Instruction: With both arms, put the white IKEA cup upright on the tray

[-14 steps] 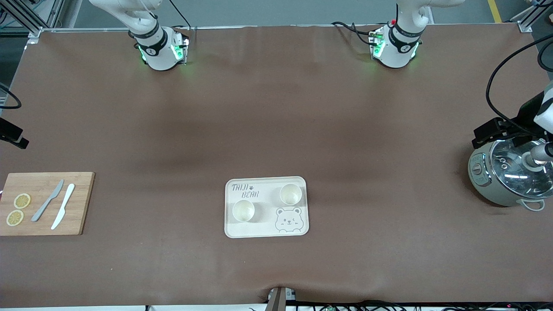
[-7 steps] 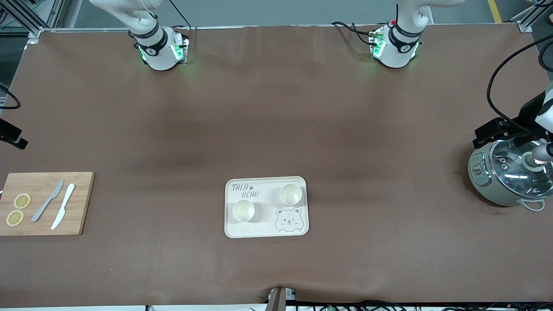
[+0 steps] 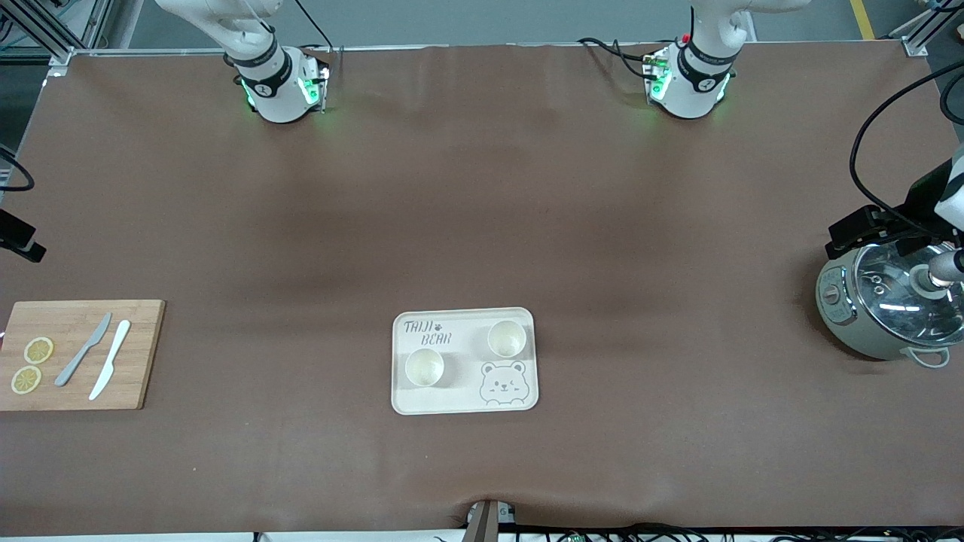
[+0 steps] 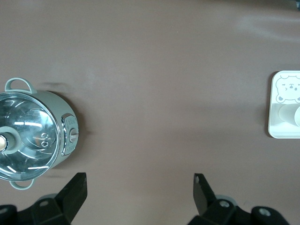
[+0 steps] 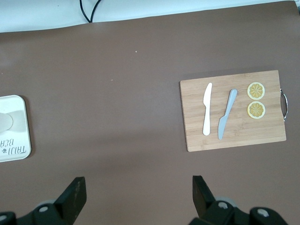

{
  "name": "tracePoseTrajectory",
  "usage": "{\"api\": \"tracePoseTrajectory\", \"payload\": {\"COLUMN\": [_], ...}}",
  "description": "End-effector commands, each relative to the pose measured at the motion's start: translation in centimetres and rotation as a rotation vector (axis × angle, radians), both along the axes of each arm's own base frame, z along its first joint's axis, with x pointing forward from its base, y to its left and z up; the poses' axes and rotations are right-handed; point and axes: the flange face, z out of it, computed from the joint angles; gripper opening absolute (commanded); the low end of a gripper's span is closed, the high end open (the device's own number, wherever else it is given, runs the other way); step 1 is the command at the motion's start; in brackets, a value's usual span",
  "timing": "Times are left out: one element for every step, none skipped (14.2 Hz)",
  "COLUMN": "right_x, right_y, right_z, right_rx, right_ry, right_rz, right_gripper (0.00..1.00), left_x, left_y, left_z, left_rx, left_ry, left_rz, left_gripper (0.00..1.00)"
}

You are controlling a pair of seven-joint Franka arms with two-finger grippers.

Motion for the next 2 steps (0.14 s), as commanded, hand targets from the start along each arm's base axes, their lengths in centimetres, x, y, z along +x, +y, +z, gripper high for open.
{"api": "tracePoseTrajectory", "payload": {"right_x": [0.12, 0.12], "right_y": [-0.33, -0.33], "right_z": [0.57, 0.57], "right_rx": [-0.005, -0.005], "right_ry": [-0.011, -0.011], "right_rz": [0.005, 0.005], "right_gripper": [1.0, 1.0], "left_x": [-0.26, -0.22], "left_y": [0.17, 0.16], "left_z": [0.28, 0.18], "left_rx": [0.01, 0.01], "left_ry": [0.001, 0.003], "left_rz": [0.003, 0.003], "left_gripper": [1.0, 1.0]}}
